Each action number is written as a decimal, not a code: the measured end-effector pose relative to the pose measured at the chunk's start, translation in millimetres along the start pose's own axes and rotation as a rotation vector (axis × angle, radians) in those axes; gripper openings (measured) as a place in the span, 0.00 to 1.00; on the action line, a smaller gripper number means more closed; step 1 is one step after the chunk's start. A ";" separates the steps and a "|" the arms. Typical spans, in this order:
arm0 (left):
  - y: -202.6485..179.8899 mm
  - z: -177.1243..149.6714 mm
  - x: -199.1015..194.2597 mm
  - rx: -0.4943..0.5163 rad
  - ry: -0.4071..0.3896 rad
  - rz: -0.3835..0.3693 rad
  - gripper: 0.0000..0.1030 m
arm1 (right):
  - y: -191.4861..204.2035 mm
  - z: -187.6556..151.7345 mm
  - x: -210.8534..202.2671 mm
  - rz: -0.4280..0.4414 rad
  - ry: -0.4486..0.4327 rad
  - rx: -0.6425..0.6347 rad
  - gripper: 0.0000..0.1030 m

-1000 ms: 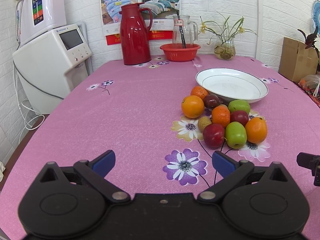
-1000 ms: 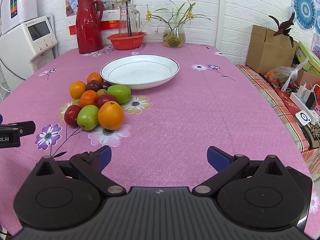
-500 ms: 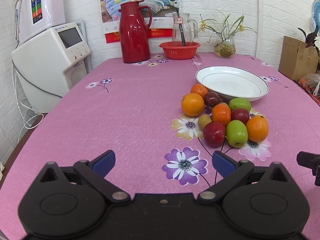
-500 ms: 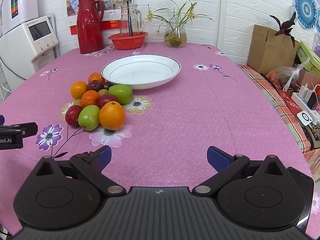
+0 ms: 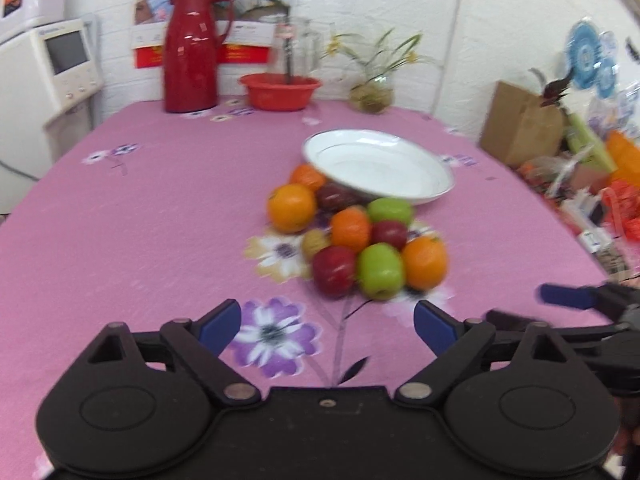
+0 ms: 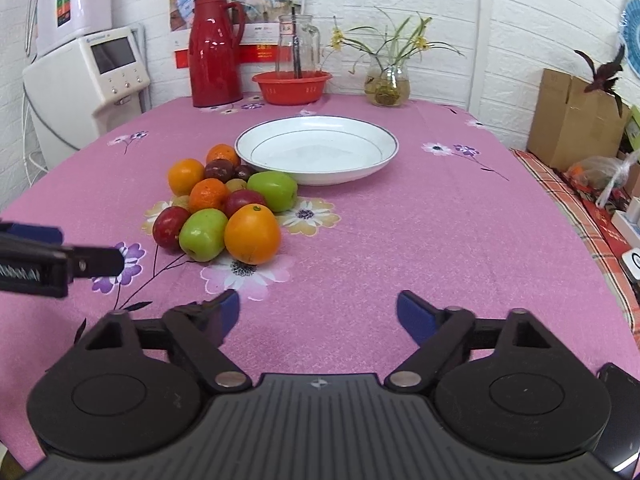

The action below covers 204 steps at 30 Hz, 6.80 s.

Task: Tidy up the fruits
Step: 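Move the left tool to the red apple while the right tool approaches an orange, then close the left gripper on the red apple while the right gripper closes on the orange, then lift and carry the red apple and orange over the white plate with both tools, then open the left gripper to drop the red apple while the right releases the orange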

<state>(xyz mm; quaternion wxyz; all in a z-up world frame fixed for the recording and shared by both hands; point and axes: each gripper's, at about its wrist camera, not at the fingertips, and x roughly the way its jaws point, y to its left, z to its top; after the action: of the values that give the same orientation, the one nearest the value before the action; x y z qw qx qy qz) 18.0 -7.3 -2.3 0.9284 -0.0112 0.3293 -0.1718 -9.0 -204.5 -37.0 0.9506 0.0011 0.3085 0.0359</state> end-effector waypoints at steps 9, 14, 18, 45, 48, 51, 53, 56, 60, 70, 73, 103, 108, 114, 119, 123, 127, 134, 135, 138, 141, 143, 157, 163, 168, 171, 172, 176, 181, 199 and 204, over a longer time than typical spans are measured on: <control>0.2 14.6 24.5 0.024 0.048 -0.055 0.98 | -6.6 6.1 9.3 0.172 -0.027 0.005 0.96; 9.9 24.3 39.1 -0.011 0.067 -0.056 0.96 | -1.0 13.1 18.3 0.224 -0.024 -0.015 0.90; 20.4 32.1 52.6 -0.056 0.095 -0.057 0.95 | 0.8 18.9 28.8 0.225 -0.010 -0.016 0.90; 38.6 40.0 81.4 -0.111 0.154 -0.117 0.99 | 5.0 32.0 54.9 0.258 0.015 -0.036 0.91; 42.1 38.6 79.6 -0.108 0.153 -0.118 0.98 | 4.6 32.4 55.0 0.254 0.015 -0.034 0.91; 44.2 37.6 77.9 -0.101 0.154 -0.108 0.97 | 2.7 33.0 56.0 0.252 0.014 -0.029 0.91; 44.3 37.2 76.6 -0.090 0.153 -0.108 0.97 | 0.9 33.6 56.6 0.246 0.012 -0.025 0.91; 43.2 36.4 75.8 -0.077 0.151 -0.108 0.97 | -0.8 34.2 58.4 0.253 0.014 -0.016 0.89; 44.1 35.4 74.2 -0.066 0.151 -0.109 0.97 | 0.9 34.4 60.8 0.260 0.018 -0.023 0.85; 47.3 31.7 72.6 -0.051 0.152 -0.111 1.00 | 1.8 34.5 63.3 0.265 0.032 -0.026 0.78; 46.1 29.7 74.5 -0.047 0.164 -0.124 1.00 | 3.0 34.6 63.8 0.265 0.034 -0.030 0.76; 38.2 37.0 59.9 -0.027 0.106 -0.096 0.96 | 5.3 36.9 53.8 0.243 0.007 -0.045 0.73; 34.4 46.6 53.9 -0.020 0.082 -0.096 0.96 | 4.1 43.5 43.4 0.239 -0.026 -0.043 0.73; 29.0 63.5 46.9 0.005 0.043 -0.087 0.96 | 0.4 56.4 33.0 0.235 -0.072 -0.040 0.73; 24.5 77.4 44.4 0.017 0.013 -0.082 0.96 | -5.3 67.8 29.4 0.220 -0.107 -0.031 0.73; 22.7 88.2 49.0 0.020 0.001 -0.079 0.96 | -11.6 75.5 29.7 0.207 -0.131 -0.018 0.73; 24.4 100.7 56.7 0.000 -0.006 -0.090 0.96 | -16.5 83.7 34.7 0.196 -0.140 -0.009 0.73; 19.2 121.5 76.0 0.006 -0.009 -0.100 0.96 | -27.3 95.6 51.7 0.164 -0.142 0.014 0.73; 19.1 123.9 79.5 0.003 -0.009 -0.100 0.96 | -28.9 97.2 54.1 0.158 -0.143 0.017 0.73; 18.4 130.9 89.8 -0.002 -0.009 -0.101 0.96 | -33.7 101.5 61.4 0.146 -0.144 0.030 0.73; 17.0 137.1 100.3 -0.005 -0.007 -0.096 0.96 | -38.4 106.1 69.4 0.130 -0.145 0.039 0.73; 15.9 141.3 107.7 -0.002 -0.004 -0.093 0.96 | -41.4 108.4 75.1 0.120 -0.141 0.042 0.73; 13.3 150.6 162.9 0.000 0.047 -0.088 0.96 | -54.9 116.7 115.2 0.069 -0.113 0.041 0.73; 14.1 147.2 178.6 0.000 0.067 -0.081 0.96 | -58.0 116.4 130.2 0.054 -0.101 0.038 0.73; 16.3 145.7 186.9 -0.005 0.080 -0.076 0.96 | -60.8 114.4 142.2 0.051 -0.083 0.043 0.73; 16.2 144.9 190.3 -0.003 0.086 -0.076 0.96 | -62.2 113.4 148.6 0.046 -0.073 0.045 0.73; 16.1 144.8 191.3 -0.002 0.088 -0.077 0.96 | -62.4 113.0 149.9 0.048 -0.071 0.045 0.73; 14.8 143.6 196.6 0.002 0.099 -0.073 0.96 | -58.7 112.5 152.6 0.041 -0.074 0.023 0.73; 16.9 142.3 202.3 -0.005 0.109 -0.072 0.96 | -56.3 113.7 156.7 0.051 -0.071 0.013 0.73; 15.2 138.0 208.0 0.010 0.094 -0.067 0.98 | -53.9 111.8 165.4 0.045 -0.063 -0.012 0.73; 16.5 138.5 204.2 0.009 0.068 -0.056 1.00 | -51.6 111.1 164.9 0.030 -0.069 -0.031 0.74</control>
<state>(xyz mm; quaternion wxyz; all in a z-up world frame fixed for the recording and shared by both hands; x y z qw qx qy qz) 256.2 -71.2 -20.2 0.9116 -0.0102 0.3594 -0.1994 192.8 -242.4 -45.1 0.9599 -0.0079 0.2749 0.0552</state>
